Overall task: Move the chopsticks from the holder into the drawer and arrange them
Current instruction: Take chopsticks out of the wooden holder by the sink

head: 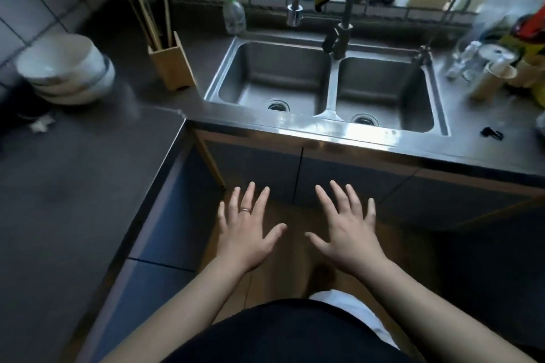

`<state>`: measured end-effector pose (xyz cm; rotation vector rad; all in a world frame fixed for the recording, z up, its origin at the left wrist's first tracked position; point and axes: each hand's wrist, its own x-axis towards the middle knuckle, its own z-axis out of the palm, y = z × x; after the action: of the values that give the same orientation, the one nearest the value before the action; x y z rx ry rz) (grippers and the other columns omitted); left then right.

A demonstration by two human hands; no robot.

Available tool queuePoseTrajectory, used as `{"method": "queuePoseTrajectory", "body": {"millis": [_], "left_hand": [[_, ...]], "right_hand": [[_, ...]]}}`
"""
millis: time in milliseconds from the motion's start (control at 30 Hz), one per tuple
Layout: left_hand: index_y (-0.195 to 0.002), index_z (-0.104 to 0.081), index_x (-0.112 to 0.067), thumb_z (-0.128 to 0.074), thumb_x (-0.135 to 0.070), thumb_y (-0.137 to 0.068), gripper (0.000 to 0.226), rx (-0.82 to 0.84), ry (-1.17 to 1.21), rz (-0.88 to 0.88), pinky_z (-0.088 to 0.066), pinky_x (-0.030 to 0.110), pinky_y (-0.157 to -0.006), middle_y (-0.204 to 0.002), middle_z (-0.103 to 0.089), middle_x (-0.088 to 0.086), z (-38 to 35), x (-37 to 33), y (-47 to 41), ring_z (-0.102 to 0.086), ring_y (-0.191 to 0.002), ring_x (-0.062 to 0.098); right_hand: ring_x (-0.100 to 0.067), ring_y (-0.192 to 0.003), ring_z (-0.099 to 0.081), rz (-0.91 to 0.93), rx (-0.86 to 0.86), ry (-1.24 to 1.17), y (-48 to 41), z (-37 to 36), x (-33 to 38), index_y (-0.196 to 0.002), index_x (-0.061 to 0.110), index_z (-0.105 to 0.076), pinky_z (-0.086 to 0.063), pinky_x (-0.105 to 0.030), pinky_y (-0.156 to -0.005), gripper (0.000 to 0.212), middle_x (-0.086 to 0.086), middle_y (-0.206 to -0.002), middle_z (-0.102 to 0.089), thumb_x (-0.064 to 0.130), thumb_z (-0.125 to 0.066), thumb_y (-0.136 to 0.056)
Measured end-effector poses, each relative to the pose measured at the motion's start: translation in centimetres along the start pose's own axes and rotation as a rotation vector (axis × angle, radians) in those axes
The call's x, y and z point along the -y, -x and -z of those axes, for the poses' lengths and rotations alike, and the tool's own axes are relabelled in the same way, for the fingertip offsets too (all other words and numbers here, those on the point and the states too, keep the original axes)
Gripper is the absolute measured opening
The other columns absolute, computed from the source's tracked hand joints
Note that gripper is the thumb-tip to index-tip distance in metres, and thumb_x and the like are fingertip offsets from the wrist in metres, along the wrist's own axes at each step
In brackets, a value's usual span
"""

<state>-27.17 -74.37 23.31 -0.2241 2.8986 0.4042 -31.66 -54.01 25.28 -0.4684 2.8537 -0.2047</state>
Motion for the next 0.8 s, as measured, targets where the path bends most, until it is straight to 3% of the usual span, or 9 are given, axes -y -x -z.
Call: {"method": "queuePoseTrajectory", "body": {"millis": [233,500,800], "left_hand": [[-0.154,0.002,-0.037,-0.028,-0.069,-0.092,0.077,-0.123,0.057,0.194,0.006,0.054,-0.119,-0.164,0.010,-0.005,3.1,3.0,-7.6,0.016,-0.150,0.022],[-0.154,0.000,-0.038,-0.031,-0.068,-0.091,0.077,-0.277,0.130,0.396,0.004,0.051,-0.119,-0.165,0.006,-0.007,7.8,4.6,-14.7,0.015,-0.150,0.018],[-0.153,-0.013,-0.037,-0.035,-0.066,-0.090,0.074,-0.424,0.216,0.481,-0.011,0.053,-0.119,-0.164,-0.009,-0.008,12.3,7.9,-19.5,0.001,-0.150,0.018]], "right_hand": [[-0.026,-0.148,0.015,0.232,-0.011,0.026,-12.0,3.1,2.1,-0.148,0.039,0.011,0.009,-0.060,-0.115,0.088,0.001,-0.161,0.010,0.067,-0.042,-0.084],[-0.027,-0.149,0.004,0.465,-0.054,0.037,-24.8,7.7,4.1,-0.150,0.037,-0.003,0.005,-0.058,-0.116,0.084,0.001,-0.162,-0.003,0.064,-0.045,-0.082],[-0.026,-0.149,-0.003,0.626,-0.049,0.006,-33.5,10.8,8.7,-0.149,0.038,-0.005,-0.001,-0.056,-0.117,0.078,0.003,-0.161,-0.009,0.063,-0.043,-0.085]]}}
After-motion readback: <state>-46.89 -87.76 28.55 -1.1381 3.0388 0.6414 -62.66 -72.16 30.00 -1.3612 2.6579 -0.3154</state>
